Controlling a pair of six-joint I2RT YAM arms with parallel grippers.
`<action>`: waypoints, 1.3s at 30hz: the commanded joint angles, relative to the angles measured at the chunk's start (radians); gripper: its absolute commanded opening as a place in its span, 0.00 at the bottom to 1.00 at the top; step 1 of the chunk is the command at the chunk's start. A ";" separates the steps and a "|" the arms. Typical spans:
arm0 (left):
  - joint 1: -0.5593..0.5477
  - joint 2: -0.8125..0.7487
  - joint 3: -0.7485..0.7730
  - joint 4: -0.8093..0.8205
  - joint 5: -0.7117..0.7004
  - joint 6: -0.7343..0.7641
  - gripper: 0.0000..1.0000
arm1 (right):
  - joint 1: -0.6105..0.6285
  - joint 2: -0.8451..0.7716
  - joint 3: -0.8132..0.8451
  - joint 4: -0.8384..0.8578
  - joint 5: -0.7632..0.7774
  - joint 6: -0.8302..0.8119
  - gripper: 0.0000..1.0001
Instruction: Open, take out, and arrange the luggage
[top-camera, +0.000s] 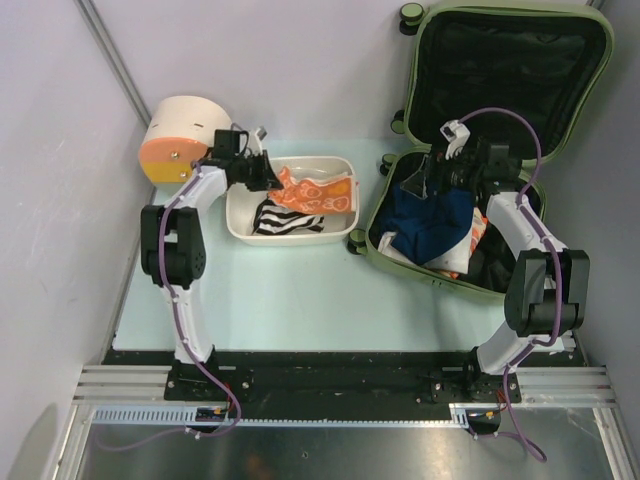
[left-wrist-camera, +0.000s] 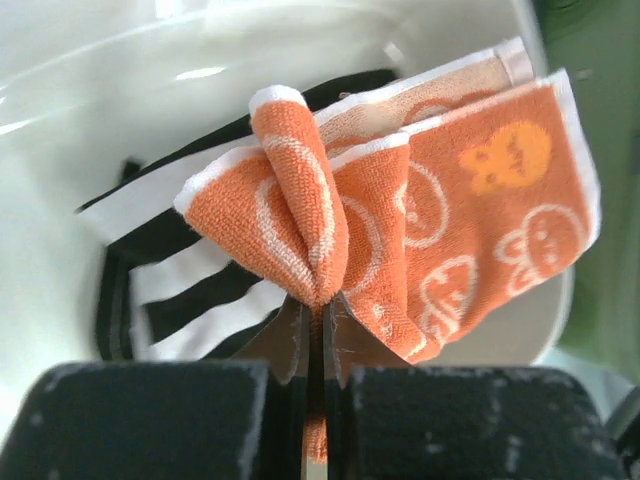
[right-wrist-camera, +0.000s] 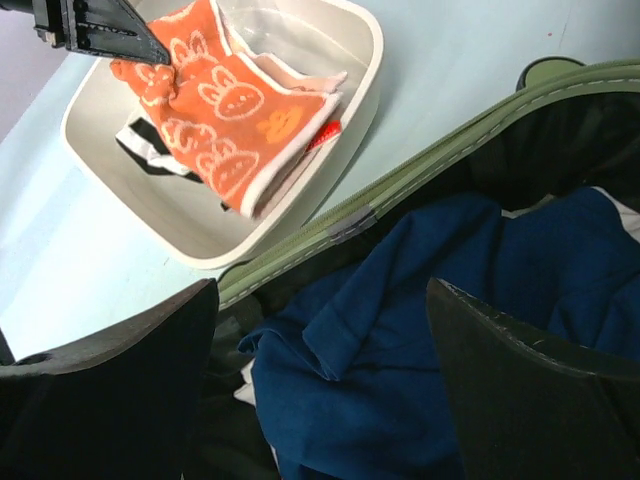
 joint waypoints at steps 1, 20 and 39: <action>0.042 -0.009 -0.064 -0.019 -0.075 0.150 0.00 | 0.001 -0.037 0.040 -0.066 0.014 -0.076 0.89; 0.027 -0.339 -0.155 0.000 -0.074 0.308 0.98 | -0.146 -0.066 0.119 -0.594 0.103 -0.499 0.87; -0.176 -0.425 -0.156 0.001 0.015 0.515 0.99 | 0.024 -0.001 0.053 -0.921 0.058 -1.475 0.64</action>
